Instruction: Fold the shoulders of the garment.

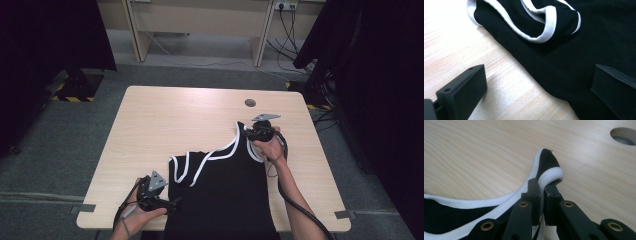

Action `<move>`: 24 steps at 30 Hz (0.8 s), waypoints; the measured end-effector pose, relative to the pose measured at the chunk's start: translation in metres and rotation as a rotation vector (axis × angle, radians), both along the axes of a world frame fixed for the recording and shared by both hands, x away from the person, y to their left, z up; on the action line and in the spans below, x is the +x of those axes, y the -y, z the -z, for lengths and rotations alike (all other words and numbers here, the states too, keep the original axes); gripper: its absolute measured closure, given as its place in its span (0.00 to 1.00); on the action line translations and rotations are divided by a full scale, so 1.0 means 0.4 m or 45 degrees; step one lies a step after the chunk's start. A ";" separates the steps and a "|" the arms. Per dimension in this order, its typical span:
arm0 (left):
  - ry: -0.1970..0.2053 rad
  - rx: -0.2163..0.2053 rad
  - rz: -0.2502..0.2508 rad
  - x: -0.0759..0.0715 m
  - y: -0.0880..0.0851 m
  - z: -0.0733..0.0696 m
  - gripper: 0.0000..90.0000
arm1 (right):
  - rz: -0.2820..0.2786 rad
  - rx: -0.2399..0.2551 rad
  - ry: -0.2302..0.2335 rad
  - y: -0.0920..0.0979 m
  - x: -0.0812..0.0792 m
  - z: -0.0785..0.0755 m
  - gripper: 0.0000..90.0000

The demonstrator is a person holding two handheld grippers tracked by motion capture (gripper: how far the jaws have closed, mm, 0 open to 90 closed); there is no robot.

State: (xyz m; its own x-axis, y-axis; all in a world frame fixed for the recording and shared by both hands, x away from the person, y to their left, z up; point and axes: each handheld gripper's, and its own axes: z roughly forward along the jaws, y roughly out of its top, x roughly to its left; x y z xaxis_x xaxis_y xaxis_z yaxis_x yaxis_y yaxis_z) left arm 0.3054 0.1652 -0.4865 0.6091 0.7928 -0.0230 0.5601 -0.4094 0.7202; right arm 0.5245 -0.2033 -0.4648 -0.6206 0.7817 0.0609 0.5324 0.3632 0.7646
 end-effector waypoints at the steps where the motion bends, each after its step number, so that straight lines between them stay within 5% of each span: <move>1: 0.000 0.000 0.000 0.000 0.000 0.000 0.00 | 0.001 0.010 0.006 0.001 -0.004 -0.007 0.96; 14: 0.001 0.000 -0.001 0.000 0.000 0.000 0.00 | -0.055 0.115 0.138 0.007 -0.097 -0.079 0.96; 24: 0.000 0.000 -0.002 0.000 0.000 0.000 0.00 | -0.136 0.175 0.213 0.014 -0.211 -0.082 0.96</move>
